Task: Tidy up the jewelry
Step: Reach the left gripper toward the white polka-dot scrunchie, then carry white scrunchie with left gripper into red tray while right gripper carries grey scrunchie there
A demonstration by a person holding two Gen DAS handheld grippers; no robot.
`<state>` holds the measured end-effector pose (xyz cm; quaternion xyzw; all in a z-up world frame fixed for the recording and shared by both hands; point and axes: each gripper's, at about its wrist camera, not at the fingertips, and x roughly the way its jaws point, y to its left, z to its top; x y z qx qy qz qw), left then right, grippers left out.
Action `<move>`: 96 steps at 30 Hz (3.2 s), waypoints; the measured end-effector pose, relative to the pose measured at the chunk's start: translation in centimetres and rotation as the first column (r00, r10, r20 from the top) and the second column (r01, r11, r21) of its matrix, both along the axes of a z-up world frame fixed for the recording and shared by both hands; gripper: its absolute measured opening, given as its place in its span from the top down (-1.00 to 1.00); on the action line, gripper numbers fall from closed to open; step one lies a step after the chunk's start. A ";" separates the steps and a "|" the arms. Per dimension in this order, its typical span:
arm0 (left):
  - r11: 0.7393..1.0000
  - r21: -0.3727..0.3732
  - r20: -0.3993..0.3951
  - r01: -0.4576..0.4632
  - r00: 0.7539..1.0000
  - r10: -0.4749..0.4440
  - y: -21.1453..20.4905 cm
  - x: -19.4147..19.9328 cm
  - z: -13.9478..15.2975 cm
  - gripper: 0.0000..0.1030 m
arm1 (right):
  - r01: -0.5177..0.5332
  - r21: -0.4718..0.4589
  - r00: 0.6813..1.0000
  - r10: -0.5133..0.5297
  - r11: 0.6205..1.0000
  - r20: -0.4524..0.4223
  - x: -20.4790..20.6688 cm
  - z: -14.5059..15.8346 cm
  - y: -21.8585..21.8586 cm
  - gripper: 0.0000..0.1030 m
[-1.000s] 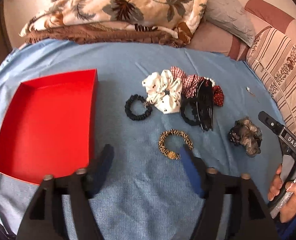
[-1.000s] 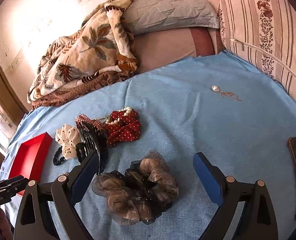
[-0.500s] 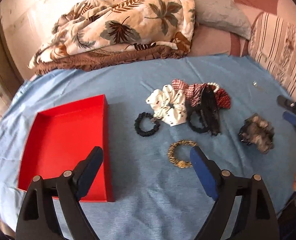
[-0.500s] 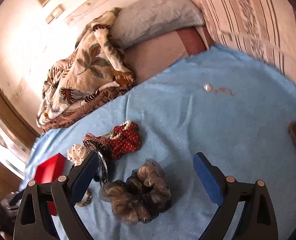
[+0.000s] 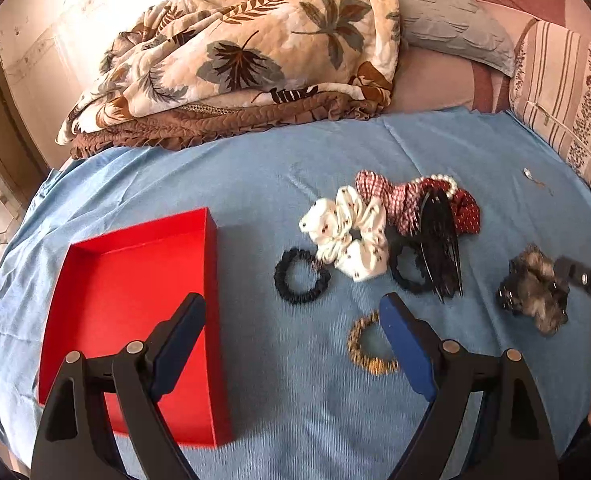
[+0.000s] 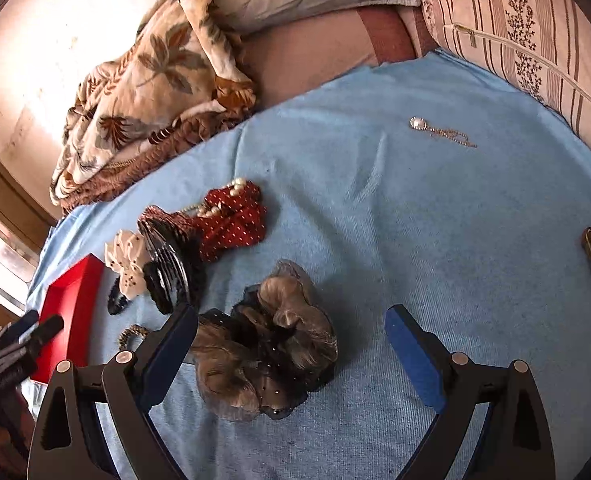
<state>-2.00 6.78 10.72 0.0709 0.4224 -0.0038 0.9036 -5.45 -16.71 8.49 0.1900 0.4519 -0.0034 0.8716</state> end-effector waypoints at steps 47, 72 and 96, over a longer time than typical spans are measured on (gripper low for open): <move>0.956 -0.273 -0.079 0.112 0.987 -0.138 -2.1 6.5 -0.3 0.70 | -0.094 -0.233 0.995 0.084 0.968 -0.054 0.9 -1.7 3.9 0.42; 0.982 -0.157 0.028 -0.106 0.993 0.112 13.3 -2.5 3.6 0.69 | -0.208 -0.273 0.961 0.249 0.939 0.124 -2.1 7.6 15.0 0.56; 0.937 -0.160 -0.071 -0.311 0.950 0.303 26.1 4.8 -3.6 0.67 | -0.496 -0.209 0.861 0.509 0.843 0.008 11.6 2.8 36.7 0.55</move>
